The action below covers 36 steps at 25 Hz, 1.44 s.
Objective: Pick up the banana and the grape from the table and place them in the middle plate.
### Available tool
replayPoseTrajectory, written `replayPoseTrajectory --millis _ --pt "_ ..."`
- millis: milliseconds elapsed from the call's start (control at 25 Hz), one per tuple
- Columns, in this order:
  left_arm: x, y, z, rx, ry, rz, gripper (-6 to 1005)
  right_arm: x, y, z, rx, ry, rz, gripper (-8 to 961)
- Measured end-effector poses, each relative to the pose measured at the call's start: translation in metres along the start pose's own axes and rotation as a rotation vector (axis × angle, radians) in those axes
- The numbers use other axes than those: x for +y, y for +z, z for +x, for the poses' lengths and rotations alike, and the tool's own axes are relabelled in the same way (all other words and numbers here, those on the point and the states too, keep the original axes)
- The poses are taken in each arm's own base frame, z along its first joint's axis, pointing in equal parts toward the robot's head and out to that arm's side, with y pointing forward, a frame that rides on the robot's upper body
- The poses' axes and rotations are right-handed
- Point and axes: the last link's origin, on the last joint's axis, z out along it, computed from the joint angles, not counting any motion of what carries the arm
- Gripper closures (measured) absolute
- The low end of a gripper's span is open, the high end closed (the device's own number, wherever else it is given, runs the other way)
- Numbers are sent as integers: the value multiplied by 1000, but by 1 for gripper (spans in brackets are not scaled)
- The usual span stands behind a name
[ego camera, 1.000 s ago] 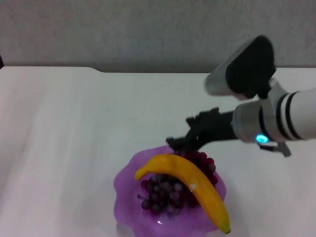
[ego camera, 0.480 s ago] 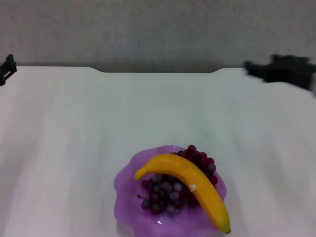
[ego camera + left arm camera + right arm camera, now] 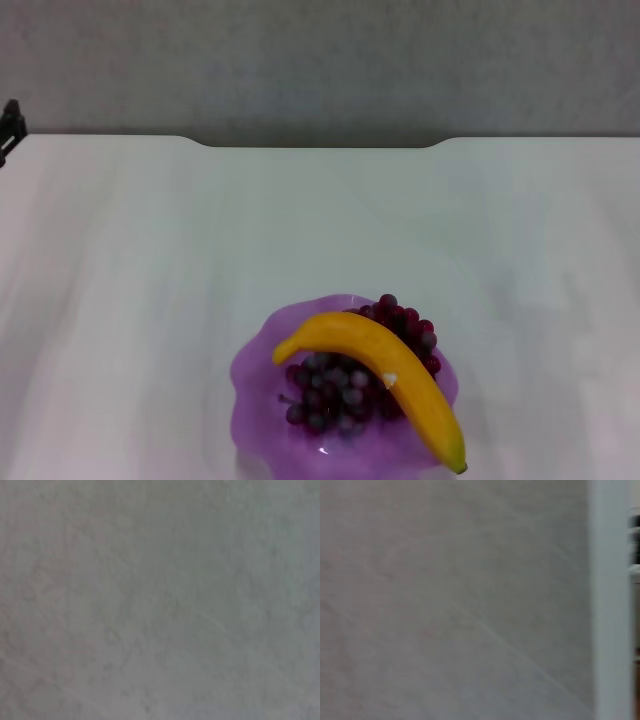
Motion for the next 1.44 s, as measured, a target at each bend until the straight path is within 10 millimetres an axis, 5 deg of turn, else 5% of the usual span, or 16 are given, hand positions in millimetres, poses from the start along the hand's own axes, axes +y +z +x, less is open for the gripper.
replayPoseTrajectory --millis 200,400,520,1440 --pt "-4 -5 -5 27 -33 10 156 -20 -10 35 -37 2 116 183" --pt "-10 -7 -13 38 -85 17 201 -26 -25 49 -99 4 163 185" --pt "-11 -7 -18 30 -97 2 266 -28 -28 52 -114 27 168 184" --pt "1 -3 -21 15 -88 -57 252 -15 -23 50 -119 18 126 180"
